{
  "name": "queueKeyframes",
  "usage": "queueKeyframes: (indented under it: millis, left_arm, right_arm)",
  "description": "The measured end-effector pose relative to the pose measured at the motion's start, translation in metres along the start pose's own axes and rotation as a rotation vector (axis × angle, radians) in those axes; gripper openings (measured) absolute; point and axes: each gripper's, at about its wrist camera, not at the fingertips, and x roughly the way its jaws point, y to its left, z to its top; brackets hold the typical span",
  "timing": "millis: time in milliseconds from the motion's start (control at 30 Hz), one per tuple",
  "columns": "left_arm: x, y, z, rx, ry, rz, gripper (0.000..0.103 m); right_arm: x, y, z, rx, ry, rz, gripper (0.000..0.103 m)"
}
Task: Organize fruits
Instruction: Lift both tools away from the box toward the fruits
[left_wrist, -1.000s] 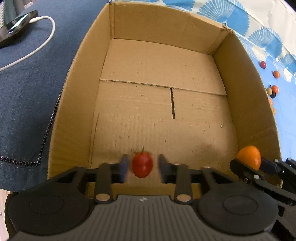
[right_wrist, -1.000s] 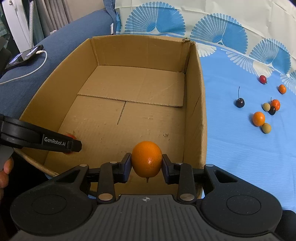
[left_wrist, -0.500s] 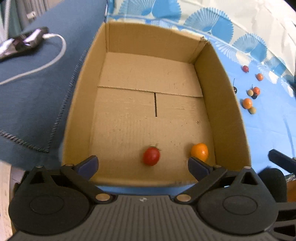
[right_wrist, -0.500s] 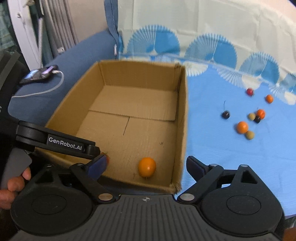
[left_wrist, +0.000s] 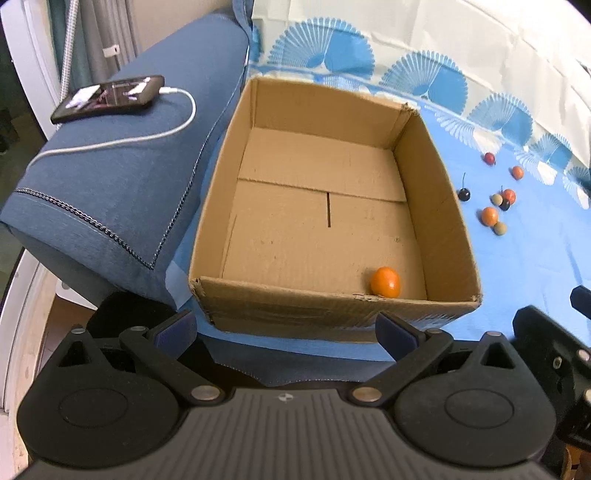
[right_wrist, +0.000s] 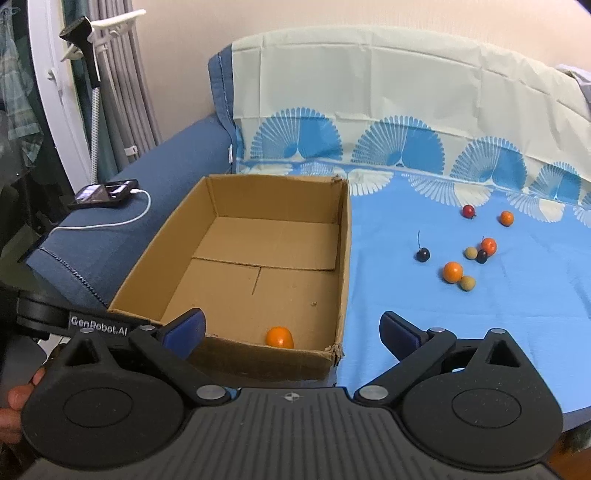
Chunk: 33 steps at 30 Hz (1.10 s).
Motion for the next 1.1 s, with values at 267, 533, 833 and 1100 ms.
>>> queueKeyframes:
  millis: [267,533,833,1100]
  left_arm:
    - [-0.020,-0.010,-0.010,0.043,-0.042,-0.014,0.103]
    - [-0.028,-0.013,-0.016,0.057,-0.068,-0.001,0.103]
    - [-0.031,-0.014,-0.017,0.064,-0.070,0.001,0.103]
    - [-0.029,-0.016,-0.016,0.069,-0.064,0.010,0.103]
  right_arm:
    - [-0.020,0.002,-0.003,-0.003,-0.043,0.008,0.102]
    - [-0.028,0.004,-0.005,-0.001,-0.057,0.014,0.102]
    - [-0.030,0.001,-0.006,0.008,-0.060,0.015,0.102]
    - [-0.029,0.001,-0.007,0.011,-0.057,0.019,0.102]
